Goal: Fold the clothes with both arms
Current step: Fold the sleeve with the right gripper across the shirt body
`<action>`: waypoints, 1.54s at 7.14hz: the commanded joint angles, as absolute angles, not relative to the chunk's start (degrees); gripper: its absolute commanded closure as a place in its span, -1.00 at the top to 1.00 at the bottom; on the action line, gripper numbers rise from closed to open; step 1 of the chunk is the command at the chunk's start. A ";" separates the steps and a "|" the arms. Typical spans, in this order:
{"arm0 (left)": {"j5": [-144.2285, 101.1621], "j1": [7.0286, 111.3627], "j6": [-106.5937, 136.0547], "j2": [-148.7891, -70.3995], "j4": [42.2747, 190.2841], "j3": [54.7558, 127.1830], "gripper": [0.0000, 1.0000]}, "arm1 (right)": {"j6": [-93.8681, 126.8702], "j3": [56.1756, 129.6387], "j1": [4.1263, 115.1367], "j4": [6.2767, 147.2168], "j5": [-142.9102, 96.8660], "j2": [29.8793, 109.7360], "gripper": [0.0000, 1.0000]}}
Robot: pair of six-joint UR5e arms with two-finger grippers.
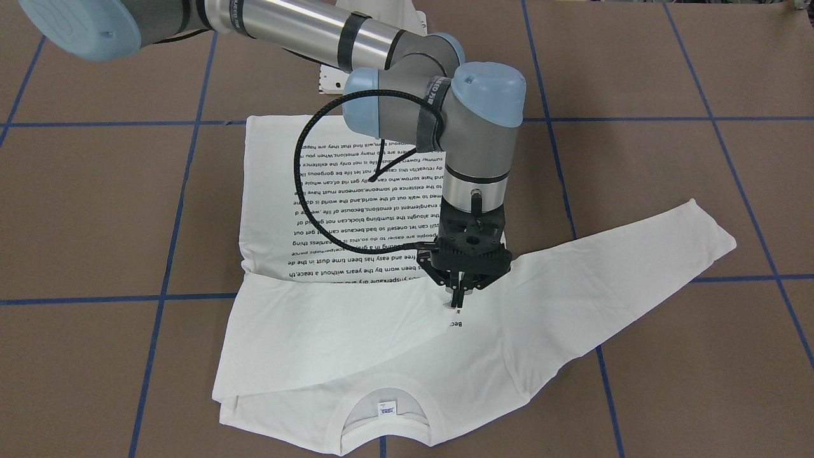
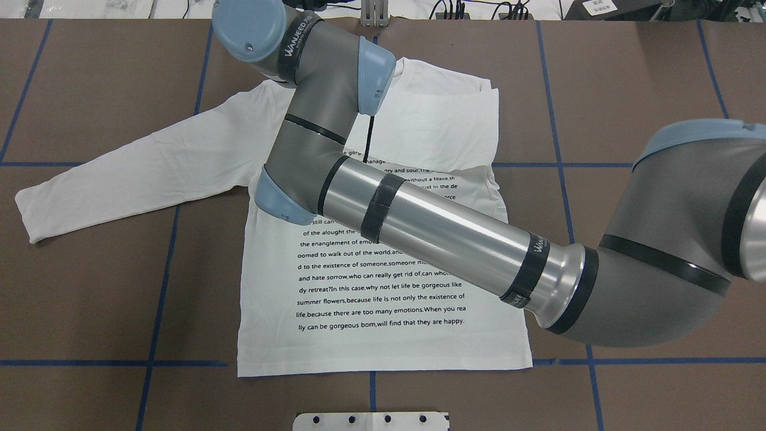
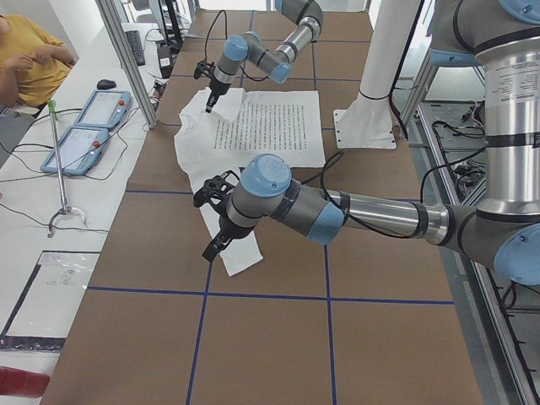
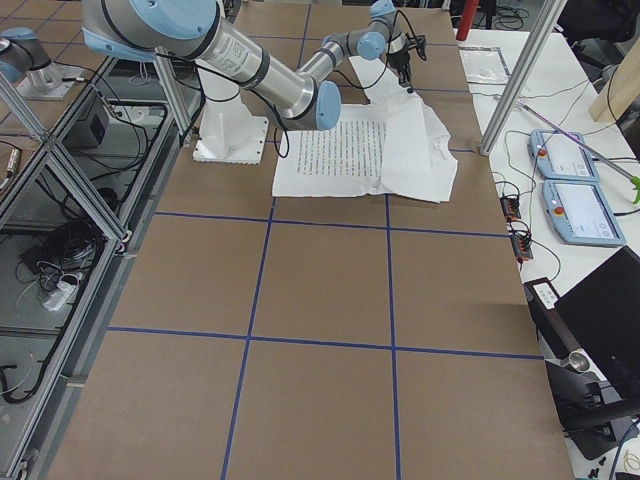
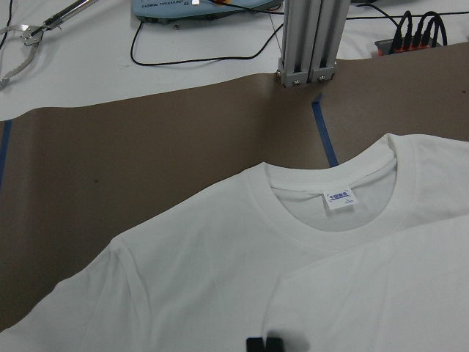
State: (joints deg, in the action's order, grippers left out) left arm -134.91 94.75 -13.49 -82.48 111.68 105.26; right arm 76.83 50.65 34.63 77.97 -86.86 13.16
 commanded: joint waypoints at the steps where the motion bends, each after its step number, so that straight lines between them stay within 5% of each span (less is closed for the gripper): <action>1: -134.91 94.75 -13.27 -82.53 115.64 102.59 1.00 | 78.84 46.06 34.19 75.59 -86.05 9.85 0.64; 2: -134.91 94.75 -13.10 -82.53 116.71 101.96 1.00 | 78.84 45.71 34.19 75.67 -86.04 9.41 0.91; 6: -134.91 94.66 -9.00 -84.46 116.89 102.39 1.00 | 73.16 49.02 37.59 79.77 -93.82 10.97 1.00; 11: -134.13 82.12 3.33 -84.82 130.40 97.67 1.00 | 54.54 89.91 49.54 84.46 -112.64 44.04 1.00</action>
State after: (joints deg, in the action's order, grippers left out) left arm -134.71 85.67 1.19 -85.11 126.84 100.37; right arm 59.39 79.05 45.81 84.26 -107.70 33.88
